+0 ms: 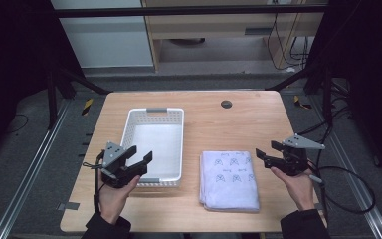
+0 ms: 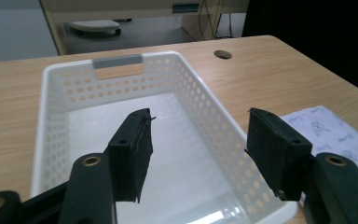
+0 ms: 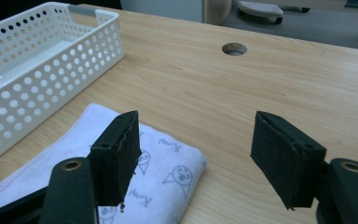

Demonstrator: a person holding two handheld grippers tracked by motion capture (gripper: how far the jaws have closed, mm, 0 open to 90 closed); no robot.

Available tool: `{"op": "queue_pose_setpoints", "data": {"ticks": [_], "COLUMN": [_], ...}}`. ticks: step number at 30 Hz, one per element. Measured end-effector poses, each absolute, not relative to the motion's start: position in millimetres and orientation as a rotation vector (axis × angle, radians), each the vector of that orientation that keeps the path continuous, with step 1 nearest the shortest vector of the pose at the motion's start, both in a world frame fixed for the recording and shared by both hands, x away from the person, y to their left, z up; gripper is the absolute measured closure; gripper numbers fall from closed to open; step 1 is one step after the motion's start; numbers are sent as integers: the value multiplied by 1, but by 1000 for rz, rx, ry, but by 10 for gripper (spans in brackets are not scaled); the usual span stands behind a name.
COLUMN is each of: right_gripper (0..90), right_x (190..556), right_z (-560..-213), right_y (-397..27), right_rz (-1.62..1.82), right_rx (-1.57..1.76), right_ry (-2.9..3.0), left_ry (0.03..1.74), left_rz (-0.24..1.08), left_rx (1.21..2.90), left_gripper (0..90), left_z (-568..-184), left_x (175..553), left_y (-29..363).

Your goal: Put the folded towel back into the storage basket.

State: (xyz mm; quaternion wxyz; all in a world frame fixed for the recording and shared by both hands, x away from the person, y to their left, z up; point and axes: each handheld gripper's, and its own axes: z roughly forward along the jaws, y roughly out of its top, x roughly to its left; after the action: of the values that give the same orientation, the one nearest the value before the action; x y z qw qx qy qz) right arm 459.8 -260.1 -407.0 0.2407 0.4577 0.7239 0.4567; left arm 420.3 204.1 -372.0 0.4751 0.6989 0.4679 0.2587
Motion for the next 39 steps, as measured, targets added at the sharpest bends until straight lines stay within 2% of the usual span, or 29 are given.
{"op": "queue_pose_setpoints", "data": {"ticks": [23, 39], "right_gripper": [312, 296], "right_x": [468, 473], "right_z": [-404, -413], "right_y": [-246, -238], "right_rz": [1269, 1229], "right_rx": [1241, 1245], "right_ry": [2001, 2032], "left_ry": [990, 960], "left_rz": [522, 476], "left_rx": [1852, 1924], "left_gripper": [430, 452], "left_z": [-392, -415], "left_x": [414, 405], "left_y": [108, 79]}}
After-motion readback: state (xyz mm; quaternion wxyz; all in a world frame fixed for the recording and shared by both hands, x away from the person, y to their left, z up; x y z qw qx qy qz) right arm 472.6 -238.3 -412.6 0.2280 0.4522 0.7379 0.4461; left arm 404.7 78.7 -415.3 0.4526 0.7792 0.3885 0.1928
